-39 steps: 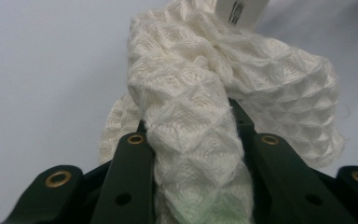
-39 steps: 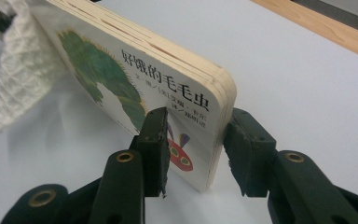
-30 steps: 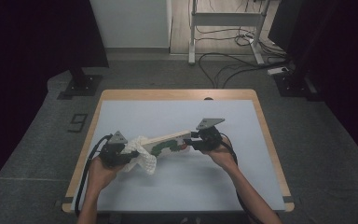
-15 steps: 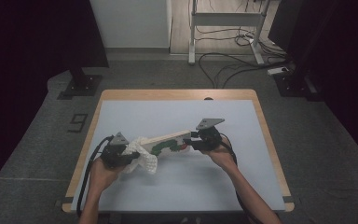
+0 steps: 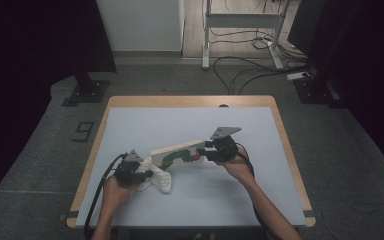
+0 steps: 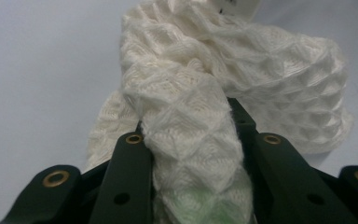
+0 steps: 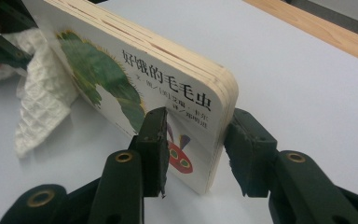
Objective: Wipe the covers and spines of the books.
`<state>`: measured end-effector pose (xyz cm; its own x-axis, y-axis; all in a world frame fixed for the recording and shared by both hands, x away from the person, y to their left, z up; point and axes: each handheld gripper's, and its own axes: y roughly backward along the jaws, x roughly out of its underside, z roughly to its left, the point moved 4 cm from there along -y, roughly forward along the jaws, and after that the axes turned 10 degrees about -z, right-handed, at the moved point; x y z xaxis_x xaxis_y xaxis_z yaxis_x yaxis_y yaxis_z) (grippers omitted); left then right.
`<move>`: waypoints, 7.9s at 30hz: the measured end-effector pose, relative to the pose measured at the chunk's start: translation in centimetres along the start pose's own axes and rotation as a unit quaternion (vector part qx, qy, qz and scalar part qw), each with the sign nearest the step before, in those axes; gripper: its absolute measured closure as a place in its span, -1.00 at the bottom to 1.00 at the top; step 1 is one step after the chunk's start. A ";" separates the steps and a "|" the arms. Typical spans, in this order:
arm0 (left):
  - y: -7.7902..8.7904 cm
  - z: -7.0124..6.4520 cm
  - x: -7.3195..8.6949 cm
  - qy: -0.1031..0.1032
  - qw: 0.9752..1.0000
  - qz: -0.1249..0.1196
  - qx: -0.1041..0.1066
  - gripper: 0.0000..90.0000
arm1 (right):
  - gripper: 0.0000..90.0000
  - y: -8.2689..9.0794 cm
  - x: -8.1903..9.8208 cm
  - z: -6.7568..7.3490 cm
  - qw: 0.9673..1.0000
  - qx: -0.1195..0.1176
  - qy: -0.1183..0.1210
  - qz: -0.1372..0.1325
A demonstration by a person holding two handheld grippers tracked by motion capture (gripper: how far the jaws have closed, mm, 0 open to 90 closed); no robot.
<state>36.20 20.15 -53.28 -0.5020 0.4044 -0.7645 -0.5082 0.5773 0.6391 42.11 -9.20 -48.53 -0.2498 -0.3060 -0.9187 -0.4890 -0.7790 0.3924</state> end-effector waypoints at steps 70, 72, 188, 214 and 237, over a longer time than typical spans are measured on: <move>6.6 9.3 -4.6 0.026 0.992 -0.034 -0.118 0.46 | 0.27 -0.1 0.0 0.0 1.000 -0.001 -0.007 -0.001; 5.9 9.8 -4.2 0.036 0.991 -0.035 -0.121 0.46 | 0.27 -0.1 0.0 0.0 1.000 -0.002 -0.007 -0.001; 0.6 -9.5 2.5 -0.032 0.999 -0.015 -0.017 -0.45 | -0.11 4.4 8.1 5.8 0.998 -0.011 -0.009 0.059; 1.8 -8.7 3.2 -0.045 0.999 -0.019 0.022 -0.49 | -0.22 5.4 9.4 6.1 0.998 -0.009 0.007 0.056; 4.2 -2.2 -2.0 -0.018 0.999 -0.036 -0.016 -0.81 | -1.00 9.7 12.0 0.6 0.993 0.092 -0.019 0.078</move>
<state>33.50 20.24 -48.91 -0.4378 0.3886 -0.8108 -0.5642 0.5834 0.5842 33.83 -20.15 -55.74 -0.3638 -0.3922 -0.8449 -0.5851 -0.6095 0.5349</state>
